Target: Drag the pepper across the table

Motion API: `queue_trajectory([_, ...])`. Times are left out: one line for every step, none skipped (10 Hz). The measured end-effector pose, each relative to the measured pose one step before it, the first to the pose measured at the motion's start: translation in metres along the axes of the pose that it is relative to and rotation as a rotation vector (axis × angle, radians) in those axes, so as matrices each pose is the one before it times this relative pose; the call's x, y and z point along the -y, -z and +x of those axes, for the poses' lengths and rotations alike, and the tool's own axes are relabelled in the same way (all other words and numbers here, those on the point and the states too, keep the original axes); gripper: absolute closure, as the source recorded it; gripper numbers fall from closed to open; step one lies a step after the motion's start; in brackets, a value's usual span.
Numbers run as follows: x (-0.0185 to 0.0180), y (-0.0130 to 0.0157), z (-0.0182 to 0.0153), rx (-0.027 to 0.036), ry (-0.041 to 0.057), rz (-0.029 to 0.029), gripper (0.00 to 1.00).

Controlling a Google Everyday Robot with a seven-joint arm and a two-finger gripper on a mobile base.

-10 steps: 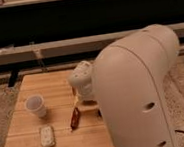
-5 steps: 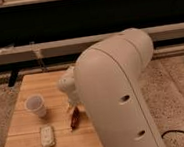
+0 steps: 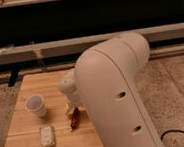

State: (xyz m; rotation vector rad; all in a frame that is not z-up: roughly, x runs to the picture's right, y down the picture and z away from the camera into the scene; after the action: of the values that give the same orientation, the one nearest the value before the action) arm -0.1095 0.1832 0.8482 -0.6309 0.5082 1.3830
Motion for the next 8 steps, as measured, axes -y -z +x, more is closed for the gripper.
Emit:
queue_trajectory([-0.00347,-0.00327,0.00006,-0.00054,0.00756,0.00265,0.2])
queue_trajectory([-0.00328,-0.00304,0.00033,-0.00072,0.00672,0.00478,0.2])
queue_trajectory([-0.00007,-0.00266,0.00063,-0.00121,0.00262,0.00678,0.21])
queue_trajectory([0.00054,-0.00014,-0.00101,0.00392,-0.00152,-0.0052,0.28])
queue_trajectory([0.005,0.00256,-0.00006,0.0007,-0.00372,-0.00037,0.38])
queue_trajectory([0.00134,0.0009,0.00038,-0.00149,0.0001,0.00342,0.46])
queue_trajectory([-0.0021,-0.0012,-0.00008,0.00047,0.0048,0.00022,0.56])
queue_trajectory([-0.00336,-0.00151,-0.00033,0.00205,0.00332,-0.00342,0.66])
